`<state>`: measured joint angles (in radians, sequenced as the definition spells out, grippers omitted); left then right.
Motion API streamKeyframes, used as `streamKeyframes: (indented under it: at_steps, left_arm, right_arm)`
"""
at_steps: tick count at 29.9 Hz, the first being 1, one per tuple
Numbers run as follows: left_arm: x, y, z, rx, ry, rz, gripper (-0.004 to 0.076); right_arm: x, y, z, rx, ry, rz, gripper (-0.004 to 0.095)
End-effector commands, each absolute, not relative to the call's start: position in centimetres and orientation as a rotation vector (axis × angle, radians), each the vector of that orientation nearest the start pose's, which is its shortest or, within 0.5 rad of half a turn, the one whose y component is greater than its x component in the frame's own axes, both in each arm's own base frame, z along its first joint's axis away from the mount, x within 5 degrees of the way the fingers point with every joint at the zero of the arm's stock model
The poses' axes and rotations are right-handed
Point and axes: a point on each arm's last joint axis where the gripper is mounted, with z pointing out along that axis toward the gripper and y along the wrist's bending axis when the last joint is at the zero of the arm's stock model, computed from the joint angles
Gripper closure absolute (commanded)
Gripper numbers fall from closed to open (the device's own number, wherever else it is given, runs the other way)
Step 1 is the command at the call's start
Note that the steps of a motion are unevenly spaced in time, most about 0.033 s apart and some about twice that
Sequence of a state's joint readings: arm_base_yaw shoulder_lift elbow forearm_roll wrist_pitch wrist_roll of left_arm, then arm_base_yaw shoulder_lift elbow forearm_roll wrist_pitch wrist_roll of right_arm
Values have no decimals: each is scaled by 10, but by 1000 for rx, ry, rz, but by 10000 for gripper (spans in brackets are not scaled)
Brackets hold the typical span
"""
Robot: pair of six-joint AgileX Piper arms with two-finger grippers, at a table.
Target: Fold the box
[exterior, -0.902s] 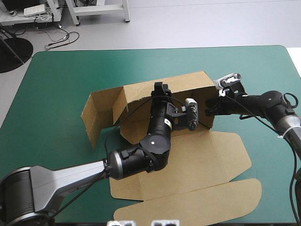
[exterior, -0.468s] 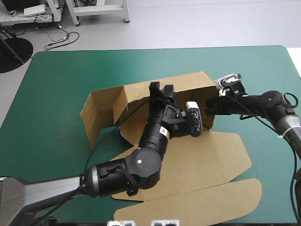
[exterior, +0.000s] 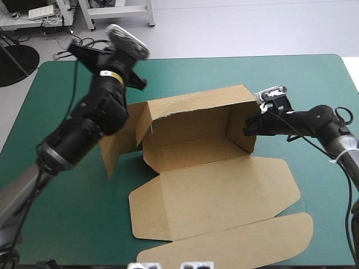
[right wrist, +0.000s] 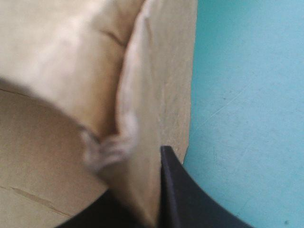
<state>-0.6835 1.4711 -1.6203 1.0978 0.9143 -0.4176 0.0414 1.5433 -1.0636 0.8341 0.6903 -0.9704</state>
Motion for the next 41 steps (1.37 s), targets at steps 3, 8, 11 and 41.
streamKeyframes:
  at_steps: [3,8,11,41]
  left_arm:
    - [291,-65,488,162,1922,405,725]
    - [297,-3,466,-122,2135,369,725]
    - [295,29,449,-219,2255,296,725]
    - [288,48,405,-171,2498,-96,725]
  right_arm:
    - [312,83,299,-663,2391,406,908]
    - [311,103,336,-571,2440,445,908]
    - [306,104,359,-548,2481,496,908]
    - [375,107,335,-394,2609,334,485]
